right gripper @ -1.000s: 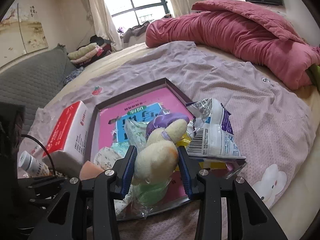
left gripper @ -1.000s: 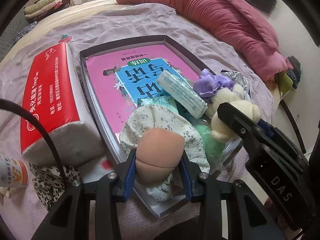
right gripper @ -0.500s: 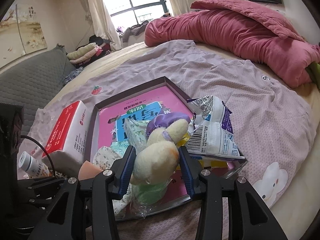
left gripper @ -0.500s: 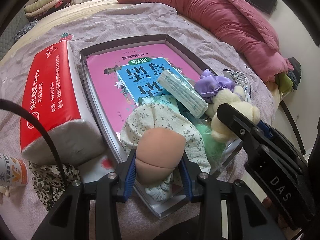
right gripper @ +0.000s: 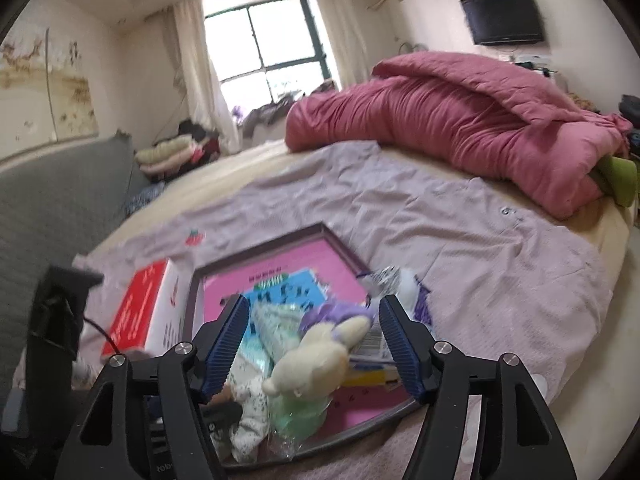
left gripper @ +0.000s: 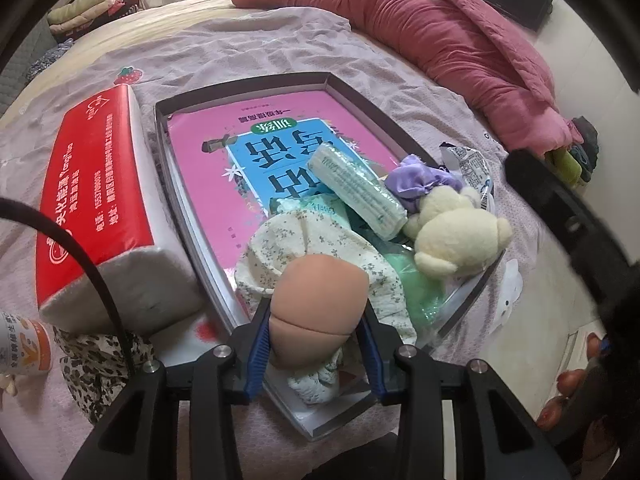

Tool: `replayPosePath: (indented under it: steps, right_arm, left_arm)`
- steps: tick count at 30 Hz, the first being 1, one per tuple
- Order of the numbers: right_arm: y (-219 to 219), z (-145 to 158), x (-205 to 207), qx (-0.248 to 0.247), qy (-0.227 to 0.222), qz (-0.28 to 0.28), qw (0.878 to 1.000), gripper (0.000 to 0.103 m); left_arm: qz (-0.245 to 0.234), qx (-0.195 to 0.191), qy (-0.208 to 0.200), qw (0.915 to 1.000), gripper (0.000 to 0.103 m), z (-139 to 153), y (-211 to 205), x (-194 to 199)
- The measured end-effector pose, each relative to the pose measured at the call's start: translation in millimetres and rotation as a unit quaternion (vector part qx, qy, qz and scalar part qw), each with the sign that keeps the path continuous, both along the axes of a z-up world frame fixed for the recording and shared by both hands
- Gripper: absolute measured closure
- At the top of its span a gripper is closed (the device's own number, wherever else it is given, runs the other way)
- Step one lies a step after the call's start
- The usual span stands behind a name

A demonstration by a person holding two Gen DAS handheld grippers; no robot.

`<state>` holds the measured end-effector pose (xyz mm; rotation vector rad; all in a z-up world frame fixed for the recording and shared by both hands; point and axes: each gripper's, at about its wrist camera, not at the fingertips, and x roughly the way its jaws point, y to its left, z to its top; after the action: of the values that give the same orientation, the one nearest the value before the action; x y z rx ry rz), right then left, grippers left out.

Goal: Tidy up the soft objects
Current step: 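Open the left gripper onto the floral cloth while the right gripper releases the plush toy, then withdraw both grippers from the tray toward the remaining items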

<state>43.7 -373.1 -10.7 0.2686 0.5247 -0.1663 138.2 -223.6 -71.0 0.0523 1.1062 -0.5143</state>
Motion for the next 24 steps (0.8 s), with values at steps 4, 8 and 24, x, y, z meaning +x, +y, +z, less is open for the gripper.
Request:
replayPosePath:
  steps: [4,8,24]
  right_arm:
    - [-2.8,2.0,-3.4,0.003,-0.004,-0.007,1.0,0.032]
    - [-5.3,3.8,-5.0,0.003,-0.007,-0.013,1.0,0.031]
    - [-10.0,5.6,-8.6,0.007,-0.017,-0.024,1.0,0.027]
  left_arm:
    - [-0.002,0.001,-0.004,1.0,0.049,2.9,-1.9,-0.5]
    - [-0.012,-0.013,-0.01,0.9998,0.047,9.1,-3.9,-2.2]
    - [-0.004,-0.051,-0.049,0.9975,0.044,44.0,14.3,-11.9]
